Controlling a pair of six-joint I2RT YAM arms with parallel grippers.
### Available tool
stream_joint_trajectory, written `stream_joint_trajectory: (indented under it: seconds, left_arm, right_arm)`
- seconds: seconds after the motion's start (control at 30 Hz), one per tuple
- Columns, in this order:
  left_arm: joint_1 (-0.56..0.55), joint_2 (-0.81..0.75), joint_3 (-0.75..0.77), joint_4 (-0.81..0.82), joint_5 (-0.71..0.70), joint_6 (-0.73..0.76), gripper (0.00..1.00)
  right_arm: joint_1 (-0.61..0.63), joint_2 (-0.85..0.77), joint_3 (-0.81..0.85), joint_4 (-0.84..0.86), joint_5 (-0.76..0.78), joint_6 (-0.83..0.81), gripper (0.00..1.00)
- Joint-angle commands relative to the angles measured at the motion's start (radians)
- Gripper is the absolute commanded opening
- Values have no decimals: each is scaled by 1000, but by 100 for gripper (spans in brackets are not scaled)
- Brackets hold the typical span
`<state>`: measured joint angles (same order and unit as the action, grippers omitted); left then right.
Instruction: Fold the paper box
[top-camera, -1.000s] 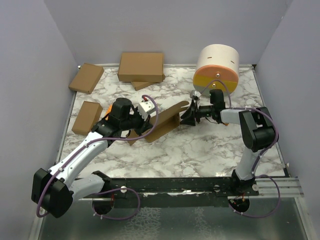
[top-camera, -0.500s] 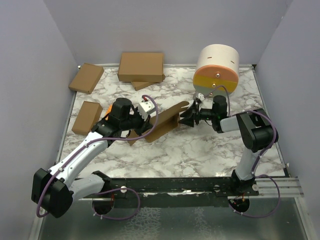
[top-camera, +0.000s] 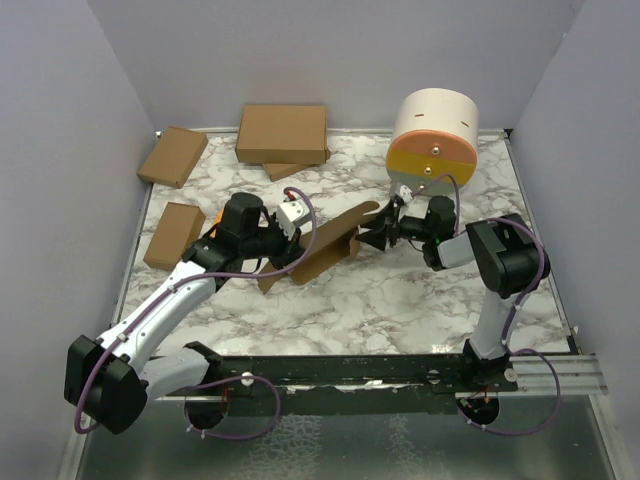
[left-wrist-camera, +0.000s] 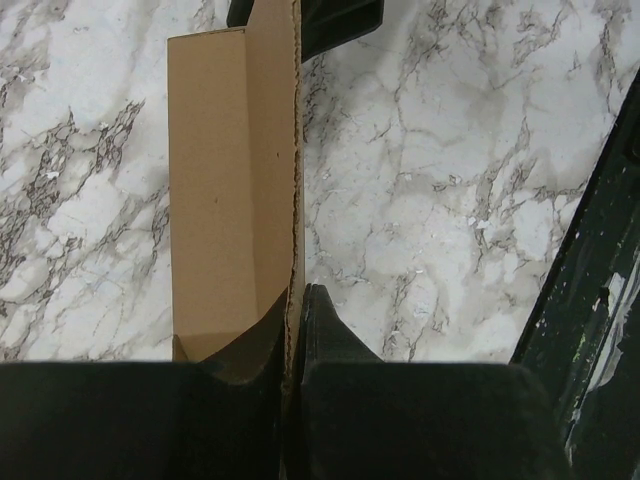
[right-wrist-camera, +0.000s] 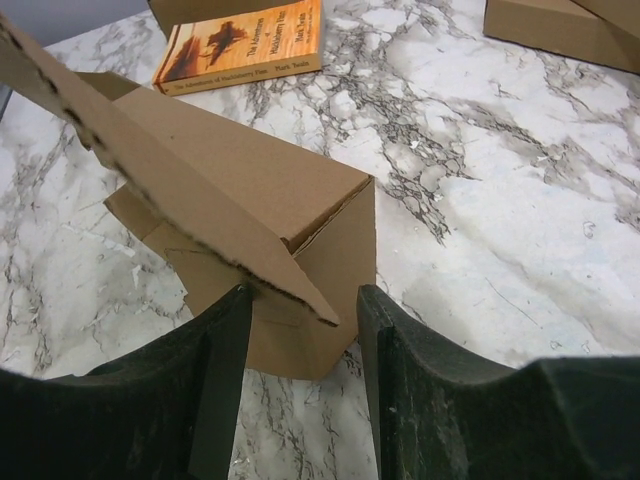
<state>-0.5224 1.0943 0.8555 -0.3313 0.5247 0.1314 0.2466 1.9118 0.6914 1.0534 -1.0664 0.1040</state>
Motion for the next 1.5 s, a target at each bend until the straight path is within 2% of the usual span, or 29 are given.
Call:
stream_joint_trajectory:
  seconds: [0.0,0.17,0.4,0.73,0.83,1.0,1.27,1.33,1.47]
  left_arm:
    - [7,8,27,-15,63,-13,0]
    - [11,13,31,-15,83,-17,0]
    - [15,22,25,-12,101,-24,0]
    - [27,27,22,-8,132,-30,0]
    - [33,28,22,-5,138,-31,0]
    - [44,32,27,5,155,-43,0]
    - [56,29,24,10,161,-58,0]
    - [59,25,24,11,159,-64,0]
    - [69,14,25,26,132,-83,0]
  right_arm:
    - [14,24,-27,103,40,23,49]
    - [33,48,-64,187,103,49,55]
    - [45,88,-86,289,166,114,54]
    - [45,164,-67,420,124,210,25]
    - [45,166,-63,422,108,206,23]
    - [61,160,-61,394,120,180,31]
    - [92,179,-41,369,141,164,32]
    - [94,178,-37,359,147,160,29]
    - [94,166,-32,320,151,145,16]
